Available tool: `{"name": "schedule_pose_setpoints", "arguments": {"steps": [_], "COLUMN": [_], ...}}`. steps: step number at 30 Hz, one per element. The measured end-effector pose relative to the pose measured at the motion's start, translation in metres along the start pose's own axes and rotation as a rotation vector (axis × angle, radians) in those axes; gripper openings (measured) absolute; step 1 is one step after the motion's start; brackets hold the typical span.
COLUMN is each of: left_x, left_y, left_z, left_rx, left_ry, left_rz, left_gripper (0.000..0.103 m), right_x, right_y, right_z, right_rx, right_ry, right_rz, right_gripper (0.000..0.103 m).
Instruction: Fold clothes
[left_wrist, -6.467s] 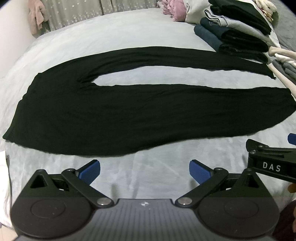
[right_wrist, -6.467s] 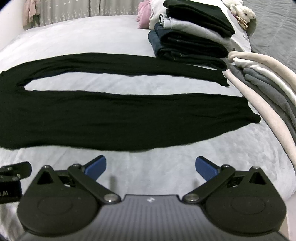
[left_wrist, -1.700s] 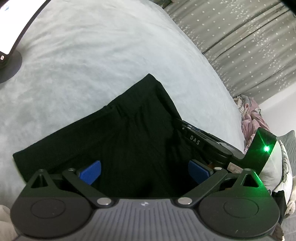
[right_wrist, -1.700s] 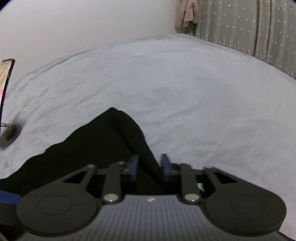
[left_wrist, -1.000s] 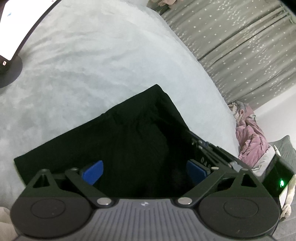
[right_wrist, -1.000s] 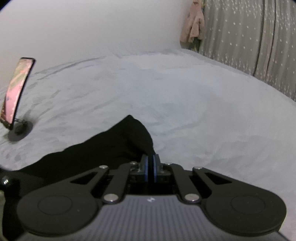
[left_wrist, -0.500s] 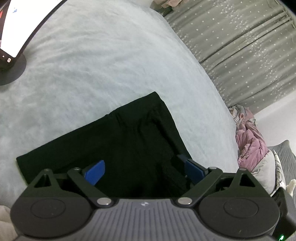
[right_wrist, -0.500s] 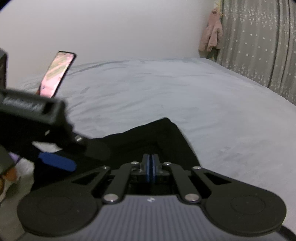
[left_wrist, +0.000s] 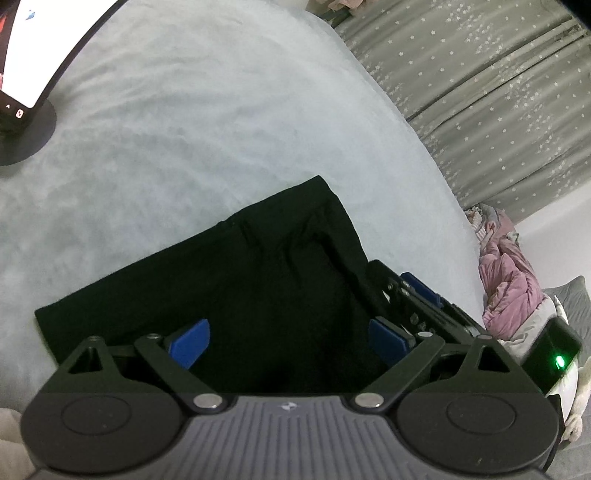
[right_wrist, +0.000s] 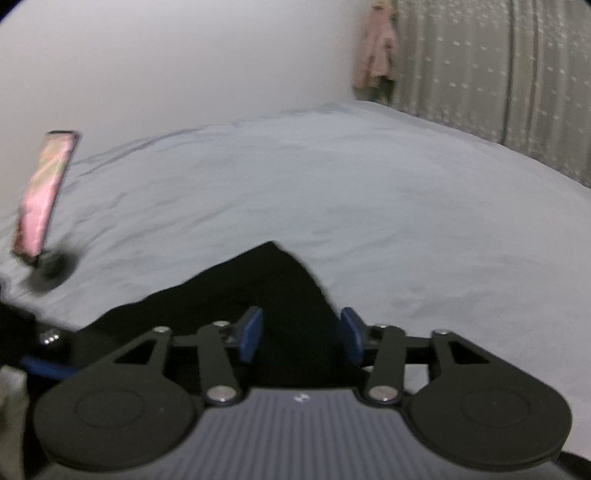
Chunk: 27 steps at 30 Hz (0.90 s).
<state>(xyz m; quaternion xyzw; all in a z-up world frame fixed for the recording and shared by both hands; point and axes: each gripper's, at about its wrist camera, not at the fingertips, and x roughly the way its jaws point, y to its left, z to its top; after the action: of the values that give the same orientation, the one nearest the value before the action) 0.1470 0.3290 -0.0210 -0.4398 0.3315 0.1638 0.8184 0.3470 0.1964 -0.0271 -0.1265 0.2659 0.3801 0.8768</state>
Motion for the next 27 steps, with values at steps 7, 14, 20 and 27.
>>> {"name": "schedule_pose_setpoints", "arguments": {"steps": [7,14,20,27], "left_x": [0.0,0.001,-0.003,-0.01], "left_y": [0.002,-0.002,-0.001,0.002], "left_z": [-0.001,-0.005,-0.006,-0.005], "left_rx": [0.007,0.039,0.034,0.007], "left_ry": [0.004,0.005,-0.006,-0.042], "left_rz": [0.004,0.027,0.021,-0.034], "left_gripper": [0.094,0.094,0.094,0.093], "right_x": [0.03,0.035,0.018,-0.019], "right_y": [-0.014,-0.015,-0.005,0.016], "right_z": [-0.006,-0.012,-0.012,-0.015], "right_rx": [0.057,0.091,0.053,-0.025], "right_ry": [0.056,0.044,-0.015,-0.102], "right_rz": [-0.04,-0.005,0.005,0.07], "right_gripper": [0.068,0.023,0.0,0.0]}}
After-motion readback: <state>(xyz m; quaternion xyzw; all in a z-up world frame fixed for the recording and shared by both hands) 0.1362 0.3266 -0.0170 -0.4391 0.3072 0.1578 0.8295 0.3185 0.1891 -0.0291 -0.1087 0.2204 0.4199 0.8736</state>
